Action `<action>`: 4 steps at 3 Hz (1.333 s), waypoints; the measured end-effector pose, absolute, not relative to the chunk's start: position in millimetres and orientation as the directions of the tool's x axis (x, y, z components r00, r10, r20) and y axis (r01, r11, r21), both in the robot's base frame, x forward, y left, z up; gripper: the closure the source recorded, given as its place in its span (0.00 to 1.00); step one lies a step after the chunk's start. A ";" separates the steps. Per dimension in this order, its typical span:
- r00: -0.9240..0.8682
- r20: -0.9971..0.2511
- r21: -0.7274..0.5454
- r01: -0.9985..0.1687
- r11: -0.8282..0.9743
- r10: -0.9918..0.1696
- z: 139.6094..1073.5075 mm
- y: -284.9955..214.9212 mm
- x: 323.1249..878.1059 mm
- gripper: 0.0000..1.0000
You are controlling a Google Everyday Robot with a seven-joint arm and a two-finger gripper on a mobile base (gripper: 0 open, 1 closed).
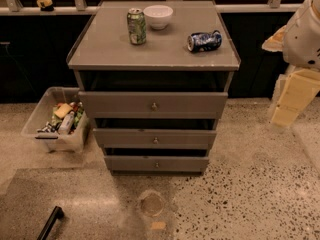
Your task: Open bottom drawer
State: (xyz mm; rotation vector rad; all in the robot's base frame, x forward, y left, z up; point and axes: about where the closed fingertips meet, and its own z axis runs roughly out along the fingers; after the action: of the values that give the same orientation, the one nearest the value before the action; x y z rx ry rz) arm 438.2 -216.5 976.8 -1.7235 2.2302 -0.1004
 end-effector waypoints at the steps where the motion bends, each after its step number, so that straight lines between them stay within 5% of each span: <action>1: -0.212 -0.206 -0.263 -0.928 0.263 -0.955 975.7 -216.7 433.1 0.00; 4: -0.136 -0.331 -0.218 -0.952 0.216 -0.934 836.6 -240.1 340.6 0.00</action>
Offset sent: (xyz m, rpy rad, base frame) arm -0.0641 -0.0147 -0.0900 -0.0194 0.0120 0.0791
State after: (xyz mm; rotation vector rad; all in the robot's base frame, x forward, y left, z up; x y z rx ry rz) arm 340.6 -240.1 836.6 -1.7480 2.1040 0.0625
